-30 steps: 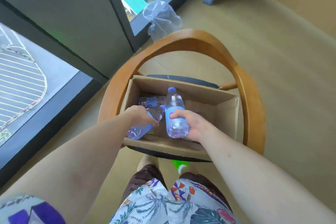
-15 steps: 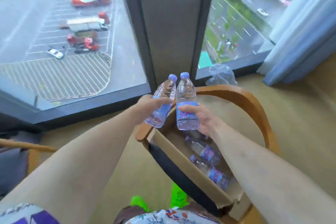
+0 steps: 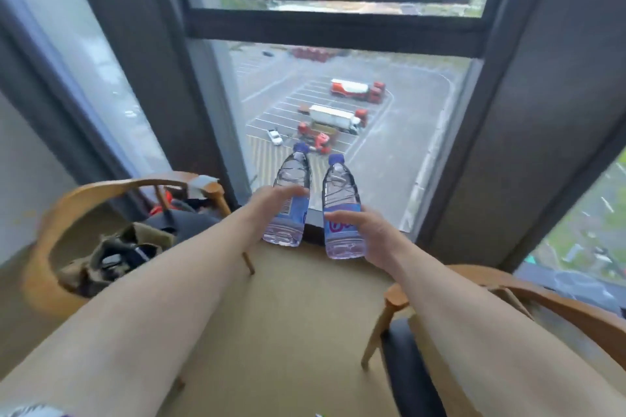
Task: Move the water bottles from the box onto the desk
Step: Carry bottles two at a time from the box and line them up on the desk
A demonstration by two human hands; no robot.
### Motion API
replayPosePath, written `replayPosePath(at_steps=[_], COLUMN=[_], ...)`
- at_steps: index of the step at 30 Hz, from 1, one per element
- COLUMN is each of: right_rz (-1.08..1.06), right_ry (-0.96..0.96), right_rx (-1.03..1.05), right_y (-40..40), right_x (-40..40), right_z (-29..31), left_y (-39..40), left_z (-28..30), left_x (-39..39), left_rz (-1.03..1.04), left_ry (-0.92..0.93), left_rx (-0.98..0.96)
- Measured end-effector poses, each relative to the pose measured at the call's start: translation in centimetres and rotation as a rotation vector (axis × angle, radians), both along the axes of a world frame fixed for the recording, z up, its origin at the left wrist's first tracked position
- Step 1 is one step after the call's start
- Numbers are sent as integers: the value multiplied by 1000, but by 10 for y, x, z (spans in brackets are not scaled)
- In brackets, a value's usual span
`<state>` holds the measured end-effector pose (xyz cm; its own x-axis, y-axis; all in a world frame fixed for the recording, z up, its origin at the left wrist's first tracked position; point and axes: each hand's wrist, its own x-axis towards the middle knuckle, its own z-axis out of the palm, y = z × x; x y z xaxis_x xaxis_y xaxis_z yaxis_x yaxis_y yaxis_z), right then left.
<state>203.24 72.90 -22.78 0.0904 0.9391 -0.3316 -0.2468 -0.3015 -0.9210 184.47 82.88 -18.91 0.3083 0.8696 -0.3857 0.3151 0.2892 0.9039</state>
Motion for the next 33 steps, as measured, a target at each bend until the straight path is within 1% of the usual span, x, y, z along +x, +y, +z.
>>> replayPosePath(at_steps=[6, 11, 16, 22, 26, 29, 33], right_rz=[203, 374, 587, 884, 1071, 1192, 1315], right_ry=[7, -10, -27, -56, -16, -12, -43], right_rx=[16, 14, 16, -25, -46, -54, -36], right_y=[38, 50, 42, 19, 2, -8, -7], right_x=[-184, -343, -493, -647, -744, -814, -908], right_z=[22, 28, 28, 25, 23, 20, 18], left_y=[-19, -59, -117, -198, -245, -267, -278], left_z=[18, 22, 21, 14, 9, 2, -5], left_x=[-201, -363, -501, -626, -693, -745, -817], left_rz=[312, 623, 861, 1169, 1388, 1548, 1679], left_ry=[-86, -33, -33, -10, -19, -5, -17], left_rx=[20, 119, 52, 32, 31, 60, 82])
